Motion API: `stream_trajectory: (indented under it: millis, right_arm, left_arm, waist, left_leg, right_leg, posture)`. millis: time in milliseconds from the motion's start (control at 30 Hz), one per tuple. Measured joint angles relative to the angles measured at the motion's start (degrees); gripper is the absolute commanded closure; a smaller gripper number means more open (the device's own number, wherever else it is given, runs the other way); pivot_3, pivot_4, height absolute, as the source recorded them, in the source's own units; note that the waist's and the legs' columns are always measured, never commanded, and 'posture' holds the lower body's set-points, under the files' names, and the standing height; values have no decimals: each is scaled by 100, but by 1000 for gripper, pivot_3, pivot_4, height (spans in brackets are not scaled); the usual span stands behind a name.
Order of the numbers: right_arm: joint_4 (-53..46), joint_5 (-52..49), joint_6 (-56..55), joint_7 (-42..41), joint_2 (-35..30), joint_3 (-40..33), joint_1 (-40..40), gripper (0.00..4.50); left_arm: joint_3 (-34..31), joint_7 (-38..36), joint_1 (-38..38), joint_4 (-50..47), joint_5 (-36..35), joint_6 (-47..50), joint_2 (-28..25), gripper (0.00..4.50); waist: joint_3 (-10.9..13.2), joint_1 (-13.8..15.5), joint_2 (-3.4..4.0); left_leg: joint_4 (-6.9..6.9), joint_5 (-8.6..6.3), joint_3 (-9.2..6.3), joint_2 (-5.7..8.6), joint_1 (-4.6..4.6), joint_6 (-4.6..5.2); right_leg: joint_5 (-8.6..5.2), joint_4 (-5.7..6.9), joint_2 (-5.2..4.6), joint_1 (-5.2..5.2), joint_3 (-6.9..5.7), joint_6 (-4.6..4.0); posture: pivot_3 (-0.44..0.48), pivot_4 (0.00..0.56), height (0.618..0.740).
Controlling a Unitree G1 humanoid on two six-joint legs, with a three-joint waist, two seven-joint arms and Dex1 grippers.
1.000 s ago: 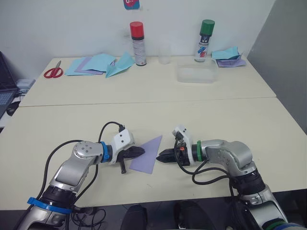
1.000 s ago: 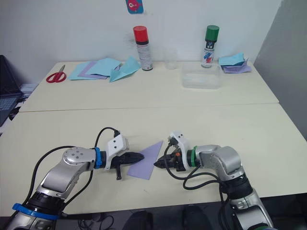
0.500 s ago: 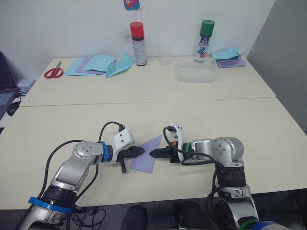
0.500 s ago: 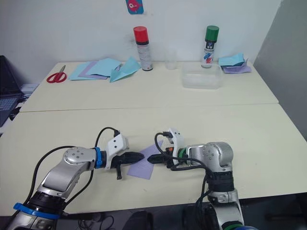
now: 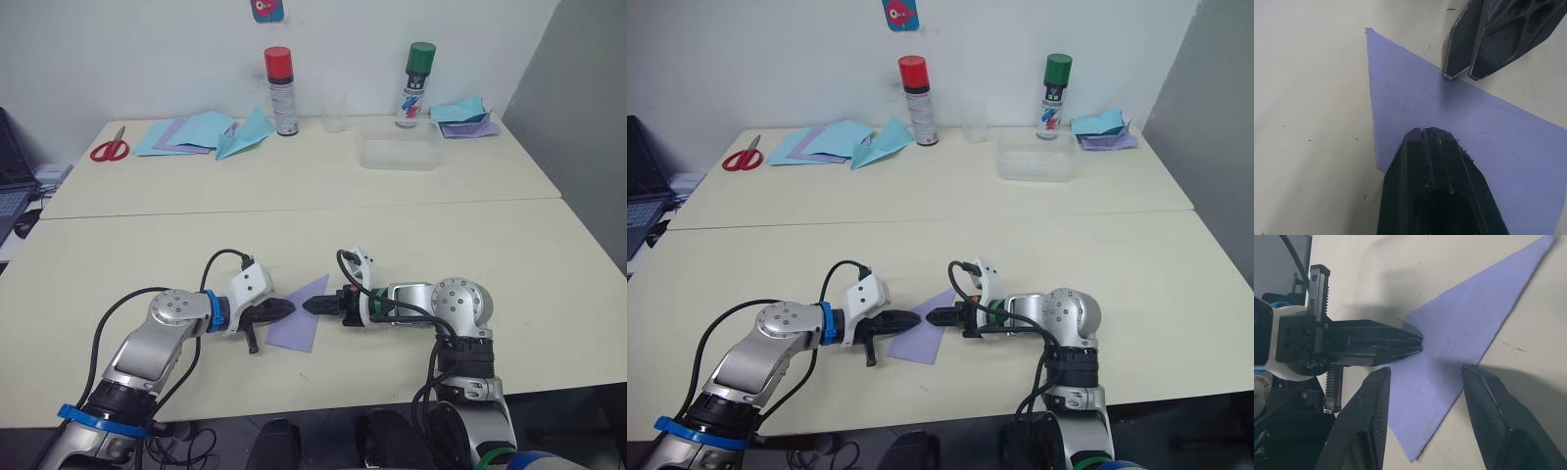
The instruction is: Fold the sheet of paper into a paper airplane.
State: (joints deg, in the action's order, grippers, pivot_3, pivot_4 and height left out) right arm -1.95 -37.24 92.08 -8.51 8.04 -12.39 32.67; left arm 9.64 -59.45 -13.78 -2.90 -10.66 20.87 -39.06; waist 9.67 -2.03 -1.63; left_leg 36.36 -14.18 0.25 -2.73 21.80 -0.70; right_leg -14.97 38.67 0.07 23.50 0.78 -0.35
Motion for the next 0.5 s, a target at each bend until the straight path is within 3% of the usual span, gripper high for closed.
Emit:
stream_trajectory:
  millis: [500]
  right_arm:
    - [186, -548, -2, 333, 9, -249, 22, 2138]
  left_arm:
    - [10, -41, 4, -11, -7, 0, 13, 4500]
  waist:
    - [1, 14, 7]
  left_leg:
    - [-33, 0, 0, 1, 14, 0]
  right_leg:
    - [3, -51, -2, -1, -5, 5]
  posture:
    - [0, 150, 740]
